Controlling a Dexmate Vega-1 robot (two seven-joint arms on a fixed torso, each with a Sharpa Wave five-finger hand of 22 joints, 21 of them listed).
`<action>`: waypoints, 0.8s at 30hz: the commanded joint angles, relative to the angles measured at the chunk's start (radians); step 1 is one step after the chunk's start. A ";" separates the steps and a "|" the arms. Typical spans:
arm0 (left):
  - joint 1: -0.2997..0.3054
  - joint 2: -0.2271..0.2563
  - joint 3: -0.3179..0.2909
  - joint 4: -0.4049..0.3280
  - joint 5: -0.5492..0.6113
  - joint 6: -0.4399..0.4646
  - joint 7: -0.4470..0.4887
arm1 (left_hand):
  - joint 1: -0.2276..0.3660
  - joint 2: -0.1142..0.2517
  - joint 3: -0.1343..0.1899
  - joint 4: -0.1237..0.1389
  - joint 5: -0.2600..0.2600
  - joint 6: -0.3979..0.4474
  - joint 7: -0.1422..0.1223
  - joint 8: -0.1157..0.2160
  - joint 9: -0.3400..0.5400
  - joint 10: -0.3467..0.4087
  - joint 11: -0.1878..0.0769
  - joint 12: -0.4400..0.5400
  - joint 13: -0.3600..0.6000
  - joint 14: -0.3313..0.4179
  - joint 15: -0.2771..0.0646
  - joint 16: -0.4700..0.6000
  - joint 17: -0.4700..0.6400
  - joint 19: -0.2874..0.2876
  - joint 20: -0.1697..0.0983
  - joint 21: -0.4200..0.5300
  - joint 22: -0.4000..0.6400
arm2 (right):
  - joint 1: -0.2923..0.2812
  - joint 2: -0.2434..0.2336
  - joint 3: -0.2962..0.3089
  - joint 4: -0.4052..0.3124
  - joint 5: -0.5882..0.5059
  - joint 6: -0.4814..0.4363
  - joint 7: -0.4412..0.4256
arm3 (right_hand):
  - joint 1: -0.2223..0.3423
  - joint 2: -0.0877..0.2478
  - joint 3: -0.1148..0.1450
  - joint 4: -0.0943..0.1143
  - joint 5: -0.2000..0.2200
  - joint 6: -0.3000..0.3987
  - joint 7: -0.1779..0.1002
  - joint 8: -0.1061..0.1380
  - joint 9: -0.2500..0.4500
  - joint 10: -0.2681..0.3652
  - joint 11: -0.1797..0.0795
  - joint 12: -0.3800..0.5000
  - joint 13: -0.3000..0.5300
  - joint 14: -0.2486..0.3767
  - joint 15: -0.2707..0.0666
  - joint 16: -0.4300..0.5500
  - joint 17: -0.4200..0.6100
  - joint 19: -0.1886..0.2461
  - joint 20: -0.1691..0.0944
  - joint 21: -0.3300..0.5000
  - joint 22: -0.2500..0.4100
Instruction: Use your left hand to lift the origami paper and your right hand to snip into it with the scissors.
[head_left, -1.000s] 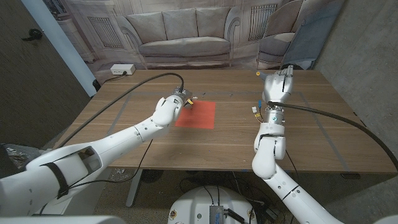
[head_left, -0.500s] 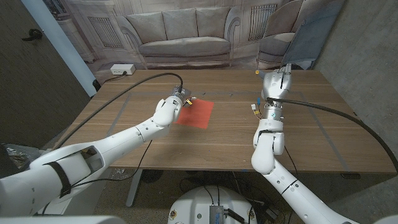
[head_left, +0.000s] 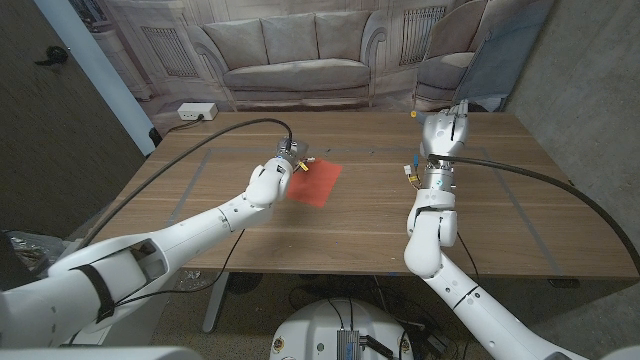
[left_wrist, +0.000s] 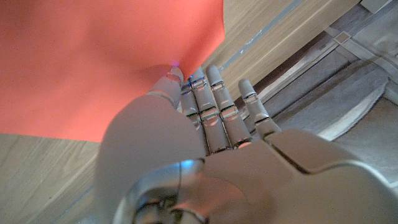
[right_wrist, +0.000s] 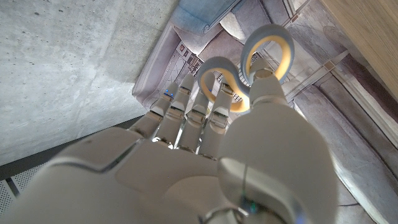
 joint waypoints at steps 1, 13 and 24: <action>0.103 0.009 -0.151 -0.066 -0.179 -0.140 0.388 | 0.010 -0.001 0.009 0.004 0.000 0.028 0.004 0.014 0.009 0.065 -0.075 0.013 0.011 0.009 -0.102 0.001 0.009 0.009 -0.005 0.007 0.003 | -0.007 -0.008 -0.004 -0.020 0.052 -0.010 -0.032 | 0.005 0.008 0.162 0.156 0.009 0.123 -0.115 0.004 0.001 0.144 -0.136 0.001 0.003 0.009 -0.177 -0.002 0.003 -0.001 0.000 -0.001 0.001; 0.139 0.011 -0.196 -0.129 -0.185 -0.179 0.579 | 0.001 -0.015 0.017 0.014 -0.002 0.038 -0.005 0.030 0.021 0.073 -0.087 0.033 0.030 0.019 -0.108 -0.007 0.017 0.015 -0.011 0.008 0.001 | -0.013 0.001 -0.001 -0.038 0.043 -0.017 -0.003 | 0.004 0.007 0.166 0.156 0.009 0.124 -0.114 0.003 0.001 0.144 -0.135 0.000 0.003 0.008 -0.177 -0.003 0.003 0.000 0.001 -0.001 0.001; 0.164 0.007 -0.230 -0.083 -0.215 -0.331 0.815 | -0.006 -0.022 0.024 0.020 -0.004 0.037 -0.013 0.039 0.029 0.072 -0.095 0.044 0.044 0.022 -0.116 -0.015 0.023 0.020 -0.019 0.009 0.000 | -0.054 0.010 0.011 -0.113 0.135 -0.022 -0.025 | 0.002 0.005 0.170 0.156 0.009 0.125 -0.115 0.002 0.002 0.145 -0.135 -0.001 0.003 0.007 -0.177 -0.003 0.003 0.001 0.002 -0.001 0.001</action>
